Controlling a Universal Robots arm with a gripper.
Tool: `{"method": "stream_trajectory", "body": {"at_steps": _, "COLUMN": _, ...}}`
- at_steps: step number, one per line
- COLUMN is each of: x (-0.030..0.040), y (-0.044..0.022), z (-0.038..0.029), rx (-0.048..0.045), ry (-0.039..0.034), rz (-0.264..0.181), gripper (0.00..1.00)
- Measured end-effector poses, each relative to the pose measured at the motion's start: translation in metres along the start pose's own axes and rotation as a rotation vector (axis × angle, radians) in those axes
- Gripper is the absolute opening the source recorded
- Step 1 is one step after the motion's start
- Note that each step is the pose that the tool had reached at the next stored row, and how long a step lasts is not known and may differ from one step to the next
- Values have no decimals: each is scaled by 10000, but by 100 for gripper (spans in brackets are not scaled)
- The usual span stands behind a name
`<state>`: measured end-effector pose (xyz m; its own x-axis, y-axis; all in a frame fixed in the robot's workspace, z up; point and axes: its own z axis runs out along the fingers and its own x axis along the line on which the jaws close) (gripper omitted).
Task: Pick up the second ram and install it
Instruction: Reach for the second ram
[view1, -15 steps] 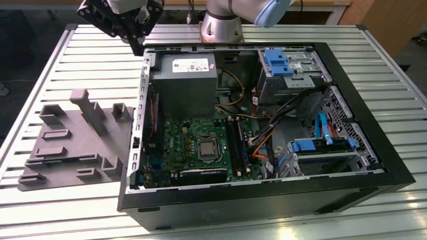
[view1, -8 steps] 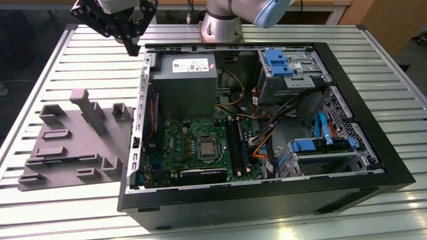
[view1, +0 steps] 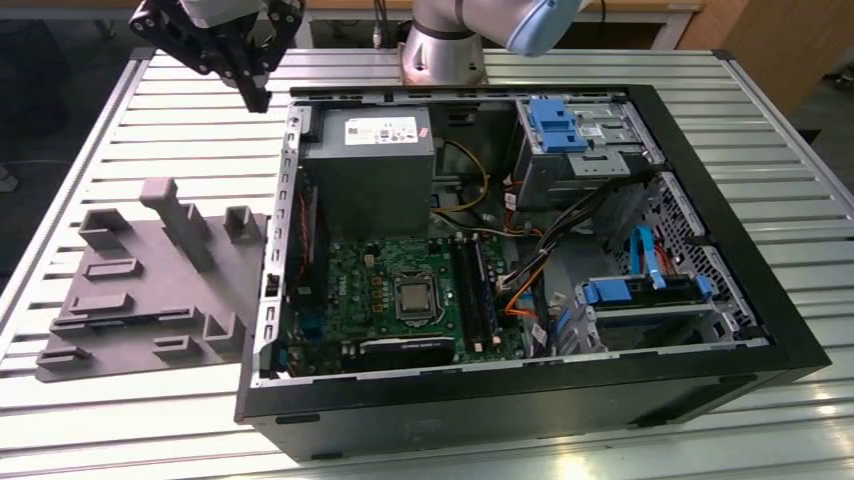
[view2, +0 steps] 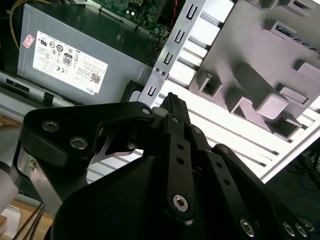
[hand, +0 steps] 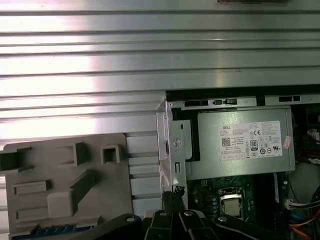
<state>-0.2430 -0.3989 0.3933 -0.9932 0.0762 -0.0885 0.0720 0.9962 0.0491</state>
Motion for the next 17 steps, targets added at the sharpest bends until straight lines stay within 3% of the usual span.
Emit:
{"method": "stream_trajectory", "body": {"at_steps": 10, "x": 143, "y": -10, "z": -13, "rx": -2, "ry": -21, "rz": 0, "gripper": 11}}
{"method": "stream_trajectory", "body": {"at_steps": 17, "x": 201, "y": -15, "z": -14, "rx": -2, "ry": -22, "rz": -1, "gripper": 11}}
